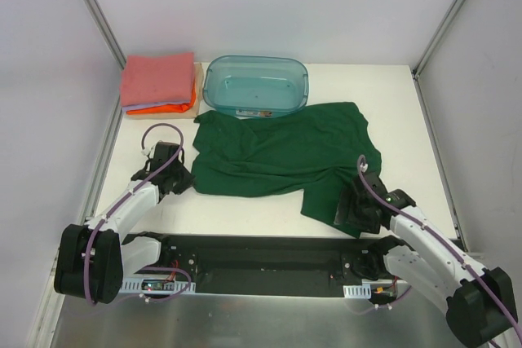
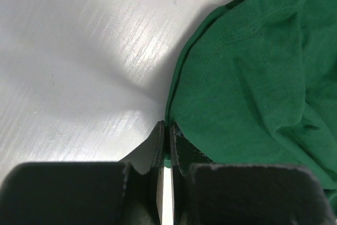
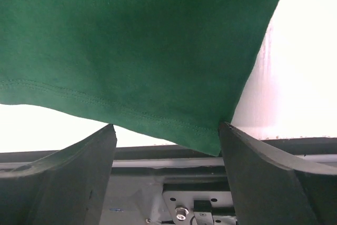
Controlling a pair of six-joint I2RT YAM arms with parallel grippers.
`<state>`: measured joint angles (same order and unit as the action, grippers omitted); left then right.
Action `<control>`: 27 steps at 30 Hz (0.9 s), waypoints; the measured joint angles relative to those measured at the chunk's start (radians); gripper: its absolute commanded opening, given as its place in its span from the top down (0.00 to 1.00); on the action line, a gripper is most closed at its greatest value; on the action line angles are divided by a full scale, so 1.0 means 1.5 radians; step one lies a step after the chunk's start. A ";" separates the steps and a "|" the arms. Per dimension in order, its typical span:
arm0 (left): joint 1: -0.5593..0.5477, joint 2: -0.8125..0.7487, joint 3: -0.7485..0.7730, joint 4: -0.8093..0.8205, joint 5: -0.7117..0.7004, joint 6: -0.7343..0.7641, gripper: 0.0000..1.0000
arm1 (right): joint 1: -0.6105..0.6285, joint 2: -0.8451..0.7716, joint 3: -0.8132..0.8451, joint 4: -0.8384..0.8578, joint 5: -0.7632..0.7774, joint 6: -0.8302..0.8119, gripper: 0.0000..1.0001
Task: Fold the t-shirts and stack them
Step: Flatten out the tshirt
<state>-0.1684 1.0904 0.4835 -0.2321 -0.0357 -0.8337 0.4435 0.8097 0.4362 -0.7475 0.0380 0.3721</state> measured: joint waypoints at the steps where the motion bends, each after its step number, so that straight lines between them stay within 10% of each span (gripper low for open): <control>1: 0.000 0.000 0.000 0.000 0.000 0.000 1.00 | 0.008 0.008 -0.002 -0.003 0.002 0.005 0.23; 17: 0.000 0.000 -0.002 0.000 -0.011 0.000 1.00 | 0.032 0.042 0.000 -0.014 0.052 0.047 0.31; 24: 0.000 0.000 -0.003 0.000 -0.028 0.000 1.00 | 0.048 0.080 0.009 0.002 0.088 0.064 0.43; 27: 0.000 0.000 -0.003 0.000 -0.035 0.000 1.00 | 0.055 0.111 0.020 0.007 0.105 0.070 0.62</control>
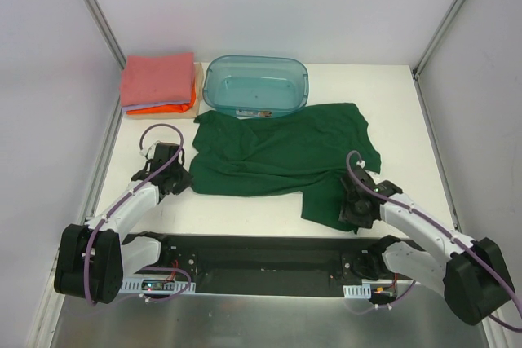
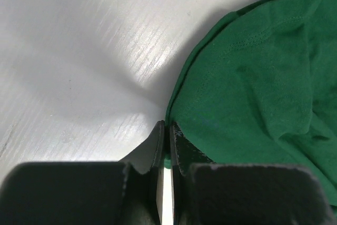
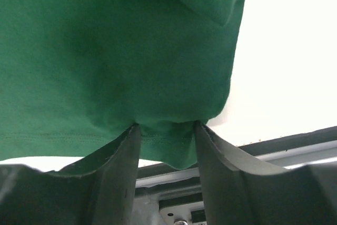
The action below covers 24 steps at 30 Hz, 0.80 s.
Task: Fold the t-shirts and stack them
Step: Flatten out the tshirt
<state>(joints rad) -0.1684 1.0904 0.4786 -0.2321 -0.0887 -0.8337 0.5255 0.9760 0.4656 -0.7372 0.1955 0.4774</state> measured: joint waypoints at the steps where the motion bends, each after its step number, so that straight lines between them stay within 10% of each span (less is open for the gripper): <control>1: 0.000 0.000 0.000 0.000 -0.001 0.000 1.00 | 0.003 0.012 0.004 0.004 0.005 0.004 0.70; 9: 0.000 -0.006 -0.002 0.000 -0.015 0.006 1.00 | 0.025 0.038 0.018 0.040 0.028 0.012 0.99; 24: 0.000 -0.097 0.127 -0.037 0.012 0.049 1.00 | 0.022 -0.114 0.225 0.028 0.143 -0.105 0.99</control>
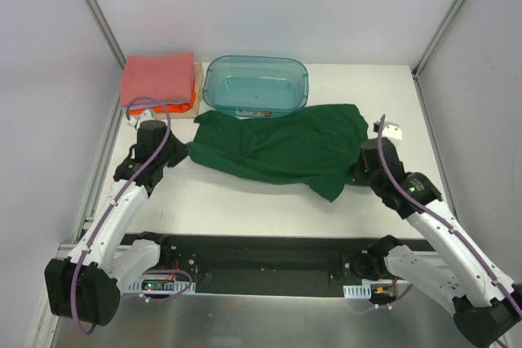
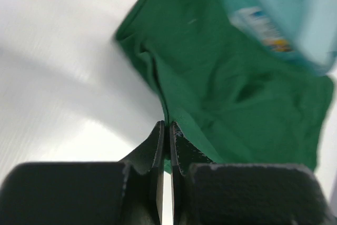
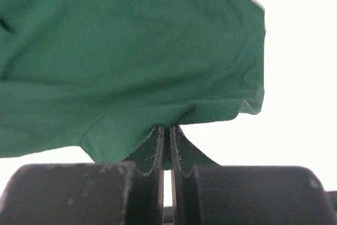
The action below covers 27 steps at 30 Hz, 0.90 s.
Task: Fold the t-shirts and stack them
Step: Flatten out the tshirt
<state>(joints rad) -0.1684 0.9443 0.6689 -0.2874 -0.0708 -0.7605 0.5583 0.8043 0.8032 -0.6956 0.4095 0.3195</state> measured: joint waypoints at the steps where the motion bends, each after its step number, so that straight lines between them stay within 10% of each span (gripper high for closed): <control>1: 0.000 -0.003 0.030 -0.005 0.003 0.004 1.00 | -0.004 0.000 0.029 -0.002 0.011 -0.012 0.99; 13: 0.000 -0.096 0.364 -0.092 0.012 0.032 1.00 | -0.014 -0.032 0.438 -0.053 0.067 -0.167 0.99; 27: -0.001 -0.154 0.759 -0.174 0.096 0.085 1.00 | -0.015 -0.008 0.918 -0.095 -0.164 -0.269 0.99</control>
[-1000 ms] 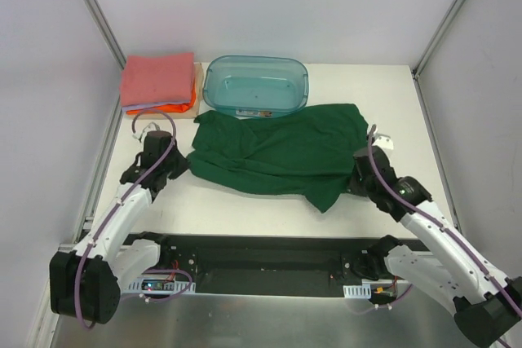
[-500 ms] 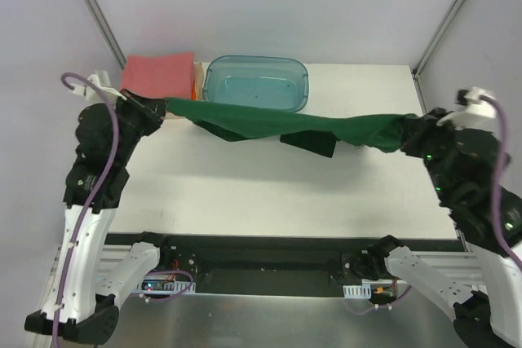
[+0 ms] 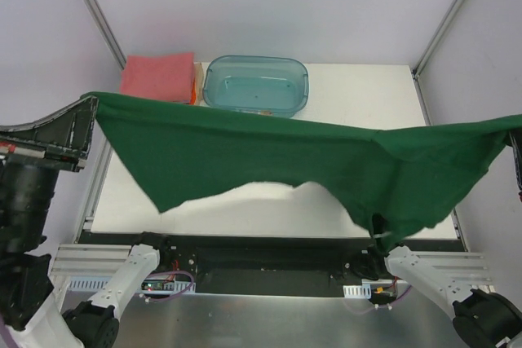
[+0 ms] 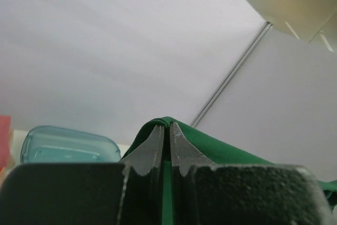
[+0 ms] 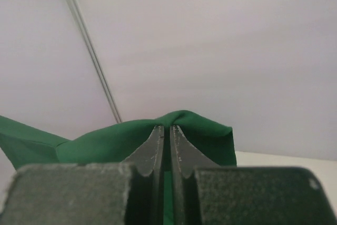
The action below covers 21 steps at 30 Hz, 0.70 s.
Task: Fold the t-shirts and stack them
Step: Flatten out the tshirt
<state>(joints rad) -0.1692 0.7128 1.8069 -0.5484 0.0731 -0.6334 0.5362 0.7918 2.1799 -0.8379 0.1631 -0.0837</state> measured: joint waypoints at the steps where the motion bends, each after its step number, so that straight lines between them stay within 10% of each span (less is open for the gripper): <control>1: 0.000 -0.001 0.020 -0.002 0.003 0.004 1.00 | 0.000 0.000 0.010 0.000 -0.009 -0.003 0.99; 11: 0.000 0.065 0.006 -0.014 -0.039 0.038 1.00 | -0.001 0.075 -0.047 0.017 0.114 -0.080 0.99; 21: 0.005 0.409 -0.283 0.065 -0.163 0.051 1.00 | -0.122 0.395 -0.330 0.143 0.187 -0.103 0.99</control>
<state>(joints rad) -0.1612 1.3262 1.3819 -0.4511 -0.1719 -0.5564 0.3534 1.3838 1.6848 -0.6239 0.4431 -0.2386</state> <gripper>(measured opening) 0.010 0.041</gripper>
